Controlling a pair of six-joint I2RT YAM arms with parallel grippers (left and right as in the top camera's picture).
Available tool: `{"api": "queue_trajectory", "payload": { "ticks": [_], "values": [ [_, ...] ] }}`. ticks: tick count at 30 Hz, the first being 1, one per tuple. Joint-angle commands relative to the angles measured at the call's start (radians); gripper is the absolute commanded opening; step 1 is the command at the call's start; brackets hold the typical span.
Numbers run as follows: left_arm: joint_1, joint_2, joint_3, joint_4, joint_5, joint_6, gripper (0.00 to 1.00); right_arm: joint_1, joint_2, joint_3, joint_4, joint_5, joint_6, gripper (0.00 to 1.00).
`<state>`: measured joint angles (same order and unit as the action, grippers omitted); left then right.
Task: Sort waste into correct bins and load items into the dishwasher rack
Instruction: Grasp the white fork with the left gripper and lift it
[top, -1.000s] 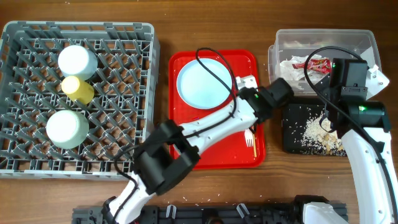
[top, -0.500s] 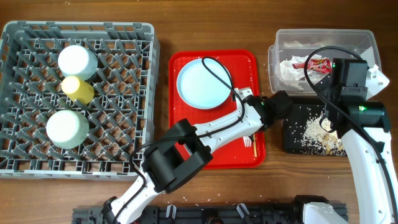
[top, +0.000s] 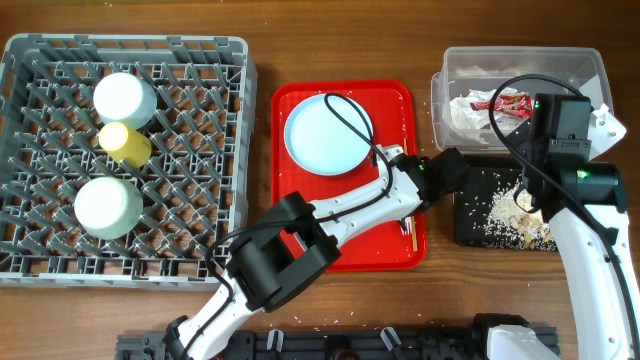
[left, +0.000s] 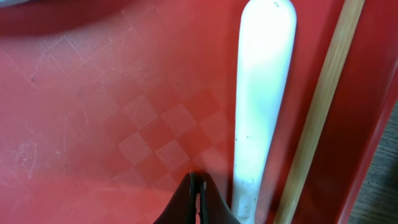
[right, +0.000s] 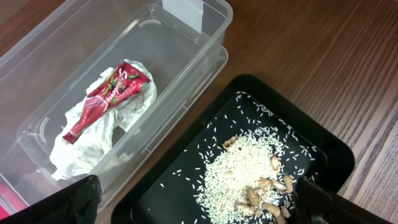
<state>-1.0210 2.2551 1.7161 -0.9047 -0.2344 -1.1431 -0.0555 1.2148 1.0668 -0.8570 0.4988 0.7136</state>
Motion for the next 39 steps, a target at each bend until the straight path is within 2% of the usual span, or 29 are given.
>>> {"api": "queue_trajectory", "payload": {
  "ticks": [1, 2, 5, 10, 14, 16, 25, 28, 39],
  "values": [
    [0.000, -0.030, -0.014, -0.006, 0.010, 0.040, 0.04, -0.001, 0.006, 0.002, 0.000, 0.017, -0.006, 1.00],
    [0.000, -0.030, -0.014, -0.010, 0.015, 0.040, 0.06, -0.001, 0.006, 0.002, 0.000, 0.017, -0.006, 1.00],
    [0.000, -0.030, -0.014, -0.033, 0.143, 0.067, 0.23, -0.001, 0.006, 0.002, 0.000, 0.017, -0.006, 1.00],
    [0.000, -0.031, -0.014, -0.028, 0.159, 0.091, 0.28, -0.001, 0.006, 0.002, 0.000, 0.017, -0.006, 1.00],
    [0.003, -0.099, -0.014, -0.055, 0.089, 0.093, 0.31, -0.001, 0.006, 0.002, 0.000, 0.017, -0.007, 1.00],
    [0.003, -0.131, -0.014, -0.058, 0.089, 0.106, 0.54, -0.001, 0.006, 0.002, 0.000, 0.017, -0.006, 1.00],
    [-0.074, -0.085, -0.023, -0.020, 0.085, 0.130, 0.53, -0.001, 0.006, 0.002, 0.000, 0.017, -0.006, 1.00],
    [-0.075, -0.036, -0.024, -0.020, 0.084, 0.130, 0.46, -0.001, 0.006, 0.002, 0.000, 0.017, -0.006, 1.00],
    [-0.074, -0.033, -0.069, 0.029, 0.065, 0.111, 0.44, -0.001, 0.006, 0.002, 0.000, 0.017, -0.006, 1.00]
  ]
}}
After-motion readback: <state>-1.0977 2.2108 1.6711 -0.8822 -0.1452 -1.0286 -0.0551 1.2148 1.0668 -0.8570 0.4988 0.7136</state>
